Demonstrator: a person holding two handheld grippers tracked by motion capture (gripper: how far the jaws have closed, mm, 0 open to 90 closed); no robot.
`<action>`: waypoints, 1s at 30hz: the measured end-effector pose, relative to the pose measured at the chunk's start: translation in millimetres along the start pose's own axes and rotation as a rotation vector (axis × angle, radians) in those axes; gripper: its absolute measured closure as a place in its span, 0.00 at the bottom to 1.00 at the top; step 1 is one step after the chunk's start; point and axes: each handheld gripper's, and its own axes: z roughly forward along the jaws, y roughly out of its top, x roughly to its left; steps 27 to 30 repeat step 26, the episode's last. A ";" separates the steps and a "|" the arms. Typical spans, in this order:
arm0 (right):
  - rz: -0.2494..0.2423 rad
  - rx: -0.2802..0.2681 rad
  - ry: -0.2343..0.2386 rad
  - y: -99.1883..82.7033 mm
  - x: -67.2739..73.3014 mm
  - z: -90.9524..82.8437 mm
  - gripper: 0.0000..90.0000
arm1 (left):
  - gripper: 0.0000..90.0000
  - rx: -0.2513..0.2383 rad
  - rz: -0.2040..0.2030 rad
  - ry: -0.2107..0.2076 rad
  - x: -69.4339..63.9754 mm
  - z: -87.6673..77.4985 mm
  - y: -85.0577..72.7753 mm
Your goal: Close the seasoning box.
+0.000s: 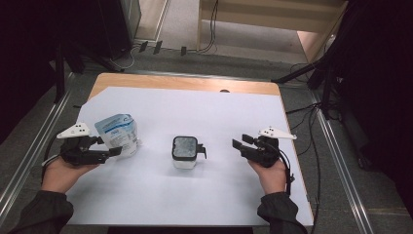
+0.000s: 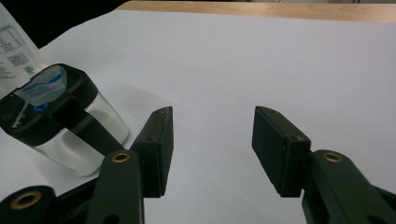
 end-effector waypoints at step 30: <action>-0.012 0.019 -0.011 -5.5 0.0 1.9 0.54 | 0.41 0.013 0.004 -0.006 0.6 10.6 1.5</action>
